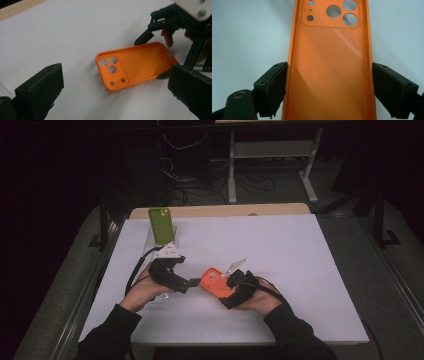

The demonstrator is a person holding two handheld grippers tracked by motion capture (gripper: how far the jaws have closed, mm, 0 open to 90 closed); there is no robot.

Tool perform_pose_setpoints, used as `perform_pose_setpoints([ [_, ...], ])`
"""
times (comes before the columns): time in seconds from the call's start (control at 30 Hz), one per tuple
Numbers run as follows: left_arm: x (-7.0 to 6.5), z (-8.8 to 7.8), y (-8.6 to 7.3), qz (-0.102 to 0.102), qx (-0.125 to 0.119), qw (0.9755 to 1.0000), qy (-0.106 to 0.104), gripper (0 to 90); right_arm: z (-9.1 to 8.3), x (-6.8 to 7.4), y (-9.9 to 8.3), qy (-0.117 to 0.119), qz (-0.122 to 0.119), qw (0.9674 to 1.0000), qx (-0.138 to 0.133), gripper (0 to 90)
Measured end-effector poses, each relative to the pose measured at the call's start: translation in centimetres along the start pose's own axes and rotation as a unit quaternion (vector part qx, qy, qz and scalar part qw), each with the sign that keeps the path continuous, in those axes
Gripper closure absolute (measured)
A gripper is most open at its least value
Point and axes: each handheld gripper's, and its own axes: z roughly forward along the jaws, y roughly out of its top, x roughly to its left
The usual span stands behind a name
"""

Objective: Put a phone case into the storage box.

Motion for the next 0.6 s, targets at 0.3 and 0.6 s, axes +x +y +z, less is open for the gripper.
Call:
perform_pose_setpoints([
  [0.3,0.2,0.2,-0.1,0.022,0.008,0.9993,-0.029,0.0,-2.4,-2.9,-0.7,0.025,-0.034,0.9991,-0.011,15.5],
  [0.6,0.2,0.9,0.8,0.080,0.030,0.9941,-0.066,0.0,-4.2,-5.5,-1.7,0.067,-0.085,0.9941,-0.015,15.5],
])
